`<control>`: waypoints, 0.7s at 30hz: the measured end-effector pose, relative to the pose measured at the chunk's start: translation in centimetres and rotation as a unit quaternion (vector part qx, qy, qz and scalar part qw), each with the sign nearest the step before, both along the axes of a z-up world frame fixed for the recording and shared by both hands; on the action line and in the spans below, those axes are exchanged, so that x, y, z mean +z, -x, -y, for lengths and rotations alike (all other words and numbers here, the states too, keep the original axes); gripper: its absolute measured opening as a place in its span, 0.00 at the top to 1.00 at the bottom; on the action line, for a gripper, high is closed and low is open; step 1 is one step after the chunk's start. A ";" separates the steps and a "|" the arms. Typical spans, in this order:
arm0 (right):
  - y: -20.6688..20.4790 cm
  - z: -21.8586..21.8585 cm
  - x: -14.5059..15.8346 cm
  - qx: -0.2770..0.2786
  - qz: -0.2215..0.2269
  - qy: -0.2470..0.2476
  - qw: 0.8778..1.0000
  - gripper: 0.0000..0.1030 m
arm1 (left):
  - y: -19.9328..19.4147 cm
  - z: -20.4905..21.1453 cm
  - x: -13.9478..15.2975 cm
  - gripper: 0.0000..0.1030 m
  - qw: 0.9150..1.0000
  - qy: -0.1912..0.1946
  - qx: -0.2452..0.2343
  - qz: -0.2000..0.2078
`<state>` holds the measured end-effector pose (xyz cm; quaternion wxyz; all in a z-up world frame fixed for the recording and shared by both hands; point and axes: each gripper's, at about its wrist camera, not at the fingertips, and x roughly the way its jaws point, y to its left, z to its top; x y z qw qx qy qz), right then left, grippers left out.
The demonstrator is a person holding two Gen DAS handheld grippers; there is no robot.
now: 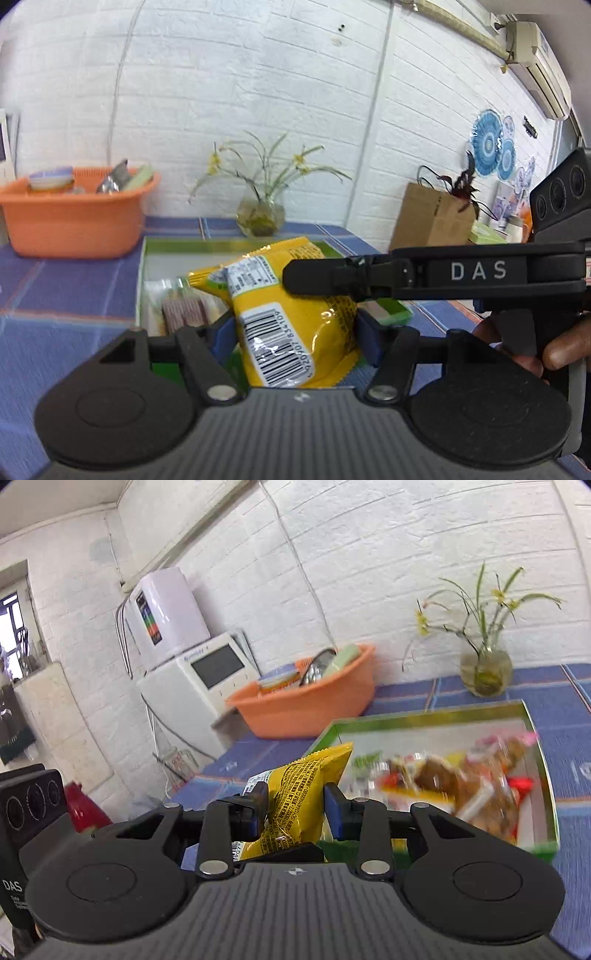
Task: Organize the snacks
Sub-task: 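Drop the yellow bag into the green box with the left gripper while the right drops its bag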
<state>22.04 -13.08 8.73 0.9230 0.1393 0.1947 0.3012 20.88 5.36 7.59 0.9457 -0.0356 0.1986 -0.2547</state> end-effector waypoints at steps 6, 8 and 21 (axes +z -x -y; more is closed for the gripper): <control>-5.0 0.3 2.8 -0.020 0.058 0.017 0.998 0.43 | -7.1 1.5 3.8 0.39 1.000 -0.024 0.007 0.011; -6.7 0.6 2.3 -0.031 0.062 0.021 0.997 0.43 | -9.0 2.5 3.2 0.39 0.999 -0.038 0.012 0.014; -11.5 1.6 -3.6 -0.067 -0.007 0.011 0.998 0.42 | -14.1 5.0 -3.3 0.34 0.996 -0.079 0.018 -0.026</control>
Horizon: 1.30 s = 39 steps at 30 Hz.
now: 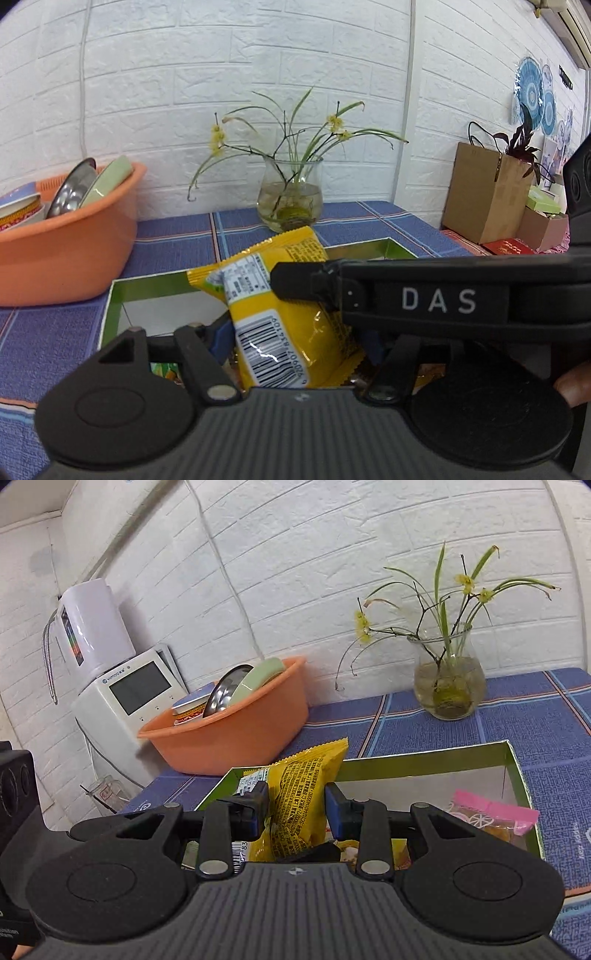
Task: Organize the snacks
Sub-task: 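Drop the yellow bag into the green box with the left gripper while the right drops its bag, then grasp the white packet with the left gripper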
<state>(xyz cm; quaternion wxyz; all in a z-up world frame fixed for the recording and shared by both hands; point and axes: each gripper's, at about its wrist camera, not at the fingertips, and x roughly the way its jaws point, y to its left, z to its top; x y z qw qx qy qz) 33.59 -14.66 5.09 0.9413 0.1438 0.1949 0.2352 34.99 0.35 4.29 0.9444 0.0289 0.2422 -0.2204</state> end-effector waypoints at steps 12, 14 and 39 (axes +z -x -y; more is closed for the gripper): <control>4.7 2.7 1.5 -0.056 0.053 -0.069 0.995 0.01 | 7.0 0.1 1.6 0.04 0.986 -0.085 0.040 0.137; 6.8 3.6 1.9 -0.071 0.062 -0.070 0.993 0.01 | 9.5 -0.3 2.0 0.01 0.984 -0.078 0.052 0.152; 31.3 12.8 -7.5 -0.104 -0.057 -0.004 0.993 0.00 | 23.2 5.2 -3.0 0.01 0.997 0.030 -0.025 -0.071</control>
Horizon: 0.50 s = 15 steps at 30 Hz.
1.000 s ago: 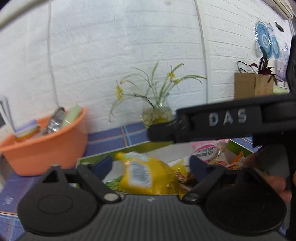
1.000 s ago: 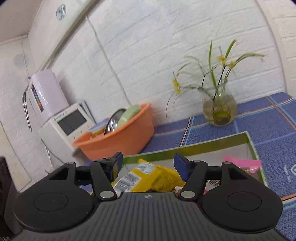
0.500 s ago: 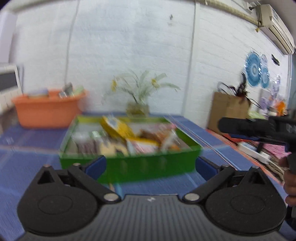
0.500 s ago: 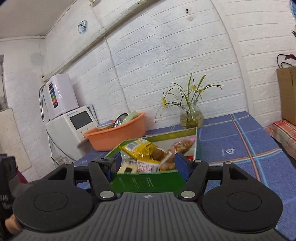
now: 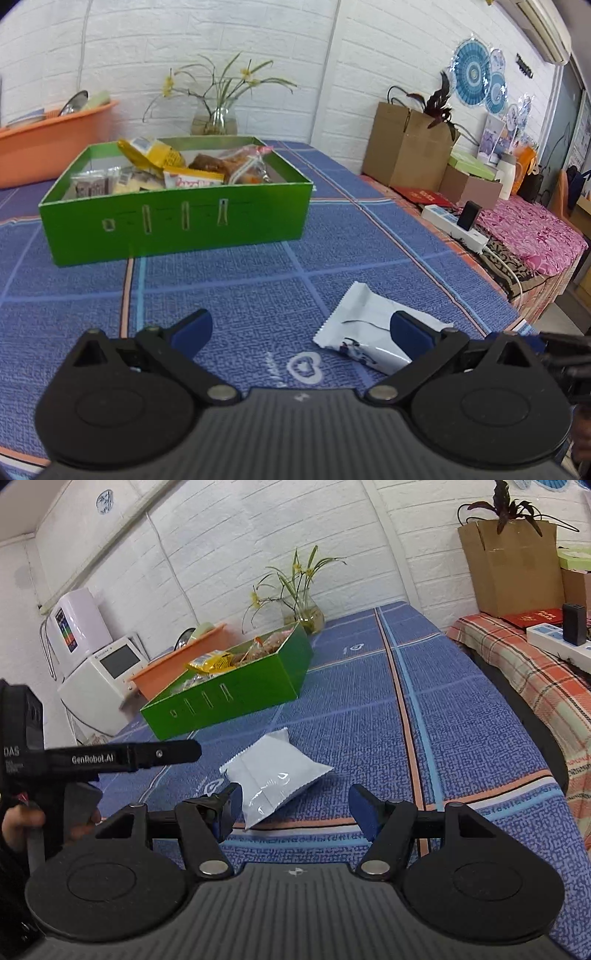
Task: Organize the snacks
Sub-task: 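Grasp the white packet with the left gripper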
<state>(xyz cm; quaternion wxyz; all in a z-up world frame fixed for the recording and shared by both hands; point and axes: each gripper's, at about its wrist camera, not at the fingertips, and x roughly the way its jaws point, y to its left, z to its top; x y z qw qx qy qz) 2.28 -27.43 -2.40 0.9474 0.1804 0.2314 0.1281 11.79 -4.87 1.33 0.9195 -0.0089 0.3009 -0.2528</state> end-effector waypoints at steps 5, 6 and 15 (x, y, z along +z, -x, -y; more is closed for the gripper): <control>-1.3 1.0 -1.5 0.009 -0.039 -0.106 0.993 0.00 | -1.5 2.5 -0.3 0.01 0.999 -0.030 -0.012 0.014; -1.7 1.4 -1.8 0.006 -0.046 -0.137 0.989 0.00 | -1.9 3.1 -0.4 0.01 0.999 -0.037 -0.029 0.017; -2.7 3.7 -2.0 -0.040 -0.076 -0.251 0.964 0.00 | -2.9 4.1 -2.9 0.01 0.988 -0.003 -0.154 -0.014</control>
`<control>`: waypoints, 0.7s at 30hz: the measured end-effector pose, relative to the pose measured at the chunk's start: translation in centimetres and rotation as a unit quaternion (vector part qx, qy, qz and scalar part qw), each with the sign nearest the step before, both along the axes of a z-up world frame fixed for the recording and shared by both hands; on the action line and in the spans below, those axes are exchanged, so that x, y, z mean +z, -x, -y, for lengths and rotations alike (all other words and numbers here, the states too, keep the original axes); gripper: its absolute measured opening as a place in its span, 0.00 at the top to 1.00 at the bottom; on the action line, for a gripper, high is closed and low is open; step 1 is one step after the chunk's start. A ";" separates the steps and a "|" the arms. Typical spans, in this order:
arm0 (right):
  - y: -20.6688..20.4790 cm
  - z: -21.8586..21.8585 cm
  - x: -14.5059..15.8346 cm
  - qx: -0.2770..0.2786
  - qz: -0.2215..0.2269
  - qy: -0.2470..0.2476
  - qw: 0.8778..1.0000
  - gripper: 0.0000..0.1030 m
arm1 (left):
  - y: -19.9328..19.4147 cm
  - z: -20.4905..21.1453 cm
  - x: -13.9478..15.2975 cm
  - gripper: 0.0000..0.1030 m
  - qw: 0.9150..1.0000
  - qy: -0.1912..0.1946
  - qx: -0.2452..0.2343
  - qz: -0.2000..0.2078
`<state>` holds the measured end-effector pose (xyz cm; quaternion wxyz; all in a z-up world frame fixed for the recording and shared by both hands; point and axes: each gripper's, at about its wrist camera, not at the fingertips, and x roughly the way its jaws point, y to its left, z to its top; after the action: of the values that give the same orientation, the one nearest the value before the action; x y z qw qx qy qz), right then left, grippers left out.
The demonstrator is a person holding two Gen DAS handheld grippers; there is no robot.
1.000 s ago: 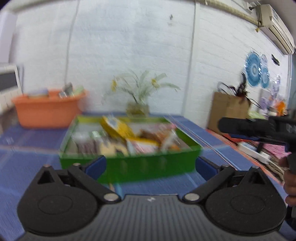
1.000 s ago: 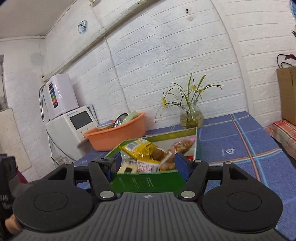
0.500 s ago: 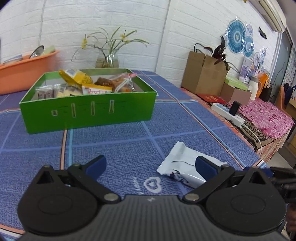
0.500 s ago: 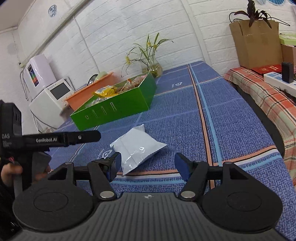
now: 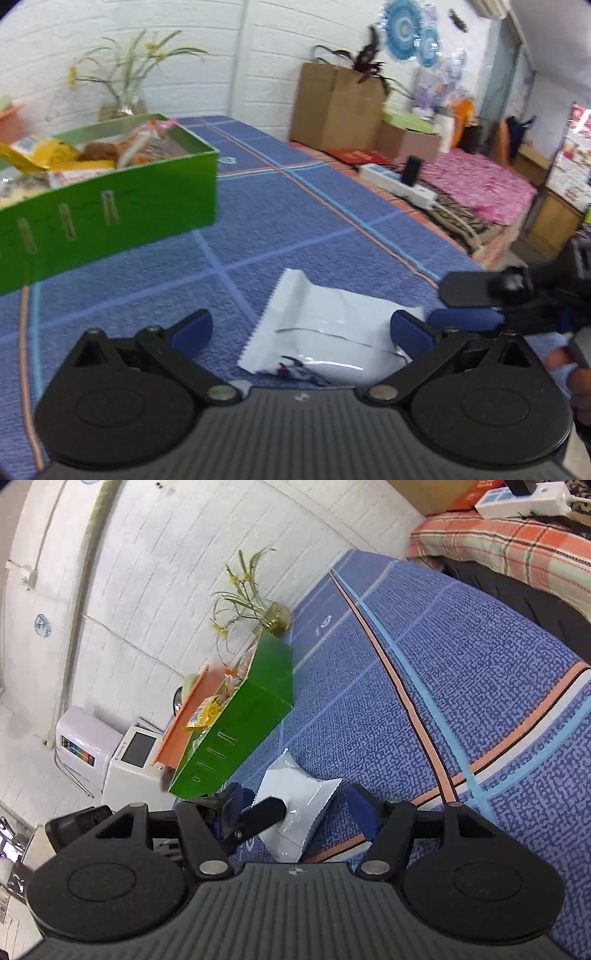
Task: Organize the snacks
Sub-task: 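Grasp the white packet with the left gripper, then carry the white packet into the green box and open the left gripper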
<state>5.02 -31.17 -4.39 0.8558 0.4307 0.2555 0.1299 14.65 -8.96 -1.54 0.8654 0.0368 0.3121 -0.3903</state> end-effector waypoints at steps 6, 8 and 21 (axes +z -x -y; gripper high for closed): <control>-2.0 -1.5 0.6 0.037 -0.034 0.023 0.998 0.01 | 1.0 0.8 -0.6 0.01 0.997 -0.003 -0.081 0.013; -2.8 -1.9 1.3 0.036 -0.044 0.049 0.997 0.05 | 1.3 0.9 -0.6 0.02 0.996 -0.012 -0.083 0.017; -1.6 -6.1 5.3 0.036 0.061 0.222 0.973 0.57 | 3.0 -2.3 2.2 0.34 0.998 0.013 -0.042 0.055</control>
<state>6.57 -25.03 0.95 0.9386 0.2122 0.2407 0.1263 11.68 -6.64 0.66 0.8648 0.0600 0.2567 -0.4273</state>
